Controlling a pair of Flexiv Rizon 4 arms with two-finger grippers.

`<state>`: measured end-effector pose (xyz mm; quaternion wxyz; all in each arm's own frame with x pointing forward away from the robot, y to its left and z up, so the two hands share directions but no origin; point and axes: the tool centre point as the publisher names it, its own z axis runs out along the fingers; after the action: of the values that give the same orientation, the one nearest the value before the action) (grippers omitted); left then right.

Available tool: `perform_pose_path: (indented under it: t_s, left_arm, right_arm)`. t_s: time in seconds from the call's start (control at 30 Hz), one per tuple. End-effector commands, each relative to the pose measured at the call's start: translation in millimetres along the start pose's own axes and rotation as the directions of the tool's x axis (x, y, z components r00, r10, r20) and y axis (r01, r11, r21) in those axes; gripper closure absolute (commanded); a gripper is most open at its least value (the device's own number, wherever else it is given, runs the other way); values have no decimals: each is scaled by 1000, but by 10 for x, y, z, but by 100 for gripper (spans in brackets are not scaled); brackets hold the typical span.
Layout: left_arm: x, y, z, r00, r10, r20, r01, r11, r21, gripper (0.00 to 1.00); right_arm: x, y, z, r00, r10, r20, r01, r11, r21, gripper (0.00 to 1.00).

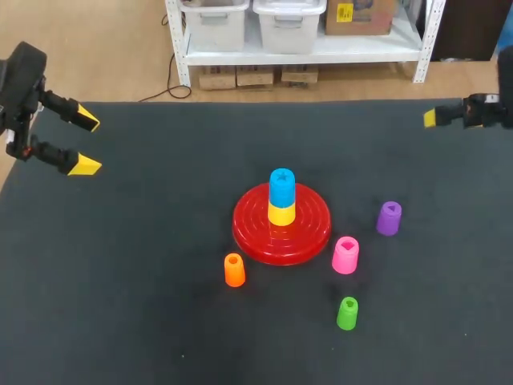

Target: Pick up and stack the cylinders on the red base in this order: pink,purple,orange,green

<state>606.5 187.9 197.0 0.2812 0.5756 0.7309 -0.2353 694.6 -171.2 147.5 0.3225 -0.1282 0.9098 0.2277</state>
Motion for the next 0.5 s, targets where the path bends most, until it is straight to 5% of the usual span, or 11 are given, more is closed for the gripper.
perform_pose_path:
  t_s: [0.03,0.2,0.5]
  left_arm:
    - [16,-1,1,1000,3,4,-3,1000,-1,0]
    - [16,-1,1,1000,3,4,-3,1000,-1,0]
    - [16,-1,1,1000,3,4,-3,1000,-1,0]
  right_arm:
    - [-118,462,98,979,-142,-149,151,987,48,0]
    - [-25,857,245,934,-263,-241,280,959,36,0]
    - [491,1206,410,803,-441,-400,472,881,-23,0]
